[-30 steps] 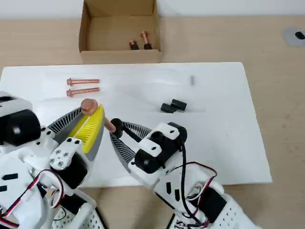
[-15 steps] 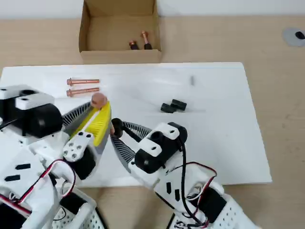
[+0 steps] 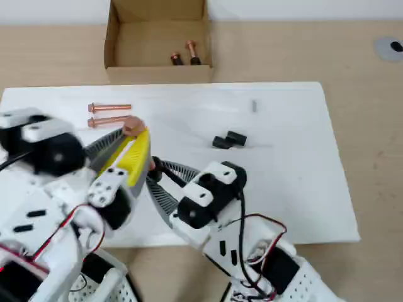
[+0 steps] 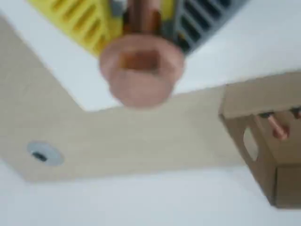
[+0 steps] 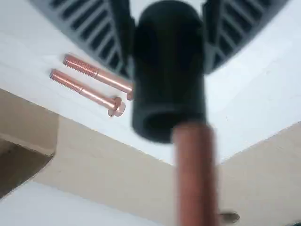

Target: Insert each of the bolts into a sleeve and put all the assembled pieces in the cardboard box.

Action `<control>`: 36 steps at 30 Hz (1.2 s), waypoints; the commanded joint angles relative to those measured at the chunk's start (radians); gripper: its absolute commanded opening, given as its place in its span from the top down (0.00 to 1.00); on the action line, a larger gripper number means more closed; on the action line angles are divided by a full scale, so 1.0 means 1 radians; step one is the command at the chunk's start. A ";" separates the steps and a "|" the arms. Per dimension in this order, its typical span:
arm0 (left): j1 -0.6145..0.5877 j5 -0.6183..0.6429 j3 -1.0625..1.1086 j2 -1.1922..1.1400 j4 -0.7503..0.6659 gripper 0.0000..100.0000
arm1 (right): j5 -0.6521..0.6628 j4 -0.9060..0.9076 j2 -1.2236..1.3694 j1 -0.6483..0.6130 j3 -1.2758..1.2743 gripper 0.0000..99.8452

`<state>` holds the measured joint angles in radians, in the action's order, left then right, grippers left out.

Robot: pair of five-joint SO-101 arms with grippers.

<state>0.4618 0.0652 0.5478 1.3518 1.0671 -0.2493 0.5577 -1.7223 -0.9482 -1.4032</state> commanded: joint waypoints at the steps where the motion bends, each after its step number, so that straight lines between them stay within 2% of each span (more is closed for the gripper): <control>1: 0.006 -0.008 0.064 0.004 -0.071 0.99 | -0.009 -0.020 -0.015 -0.019 0.012 0.97; 5: 0.005 -0.008 0.130 0.005 -0.130 0.99 | -0.009 -0.020 -0.015 -0.019 0.012 0.97; 12: -0.077 -0.008 0.133 0.007 -0.124 0.99 | -0.009 -0.020 -0.015 -0.019 0.012 0.97; 22: -0.072 -0.005 -0.041 -0.001 0.066 0.99 | -0.009 -0.025 -0.015 -0.019 0.007 0.97; 28: 0.091 -0.003 -0.164 -0.002 0.212 0.99 | -0.009 -0.025 -0.015 -0.019 0.007 0.97; 30: 0.143 -0.003 -0.195 -0.002 0.256 0.93 | -0.009 -0.025 -0.015 -0.019 0.007 0.97; 32: 0.149 0.012 -0.213 -0.002 0.284 0.88 | -0.009 -0.025 -0.015 -0.019 0.007 0.97; 36: 0.149 0.052 -0.218 -0.004 0.299 0.87 | -0.009 -0.021 -0.015 -0.019 0.007 0.97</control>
<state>0.5953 0.1020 0.3728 1.3564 1.3571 -0.2509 0.5577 -1.7223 -0.9544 -1.4032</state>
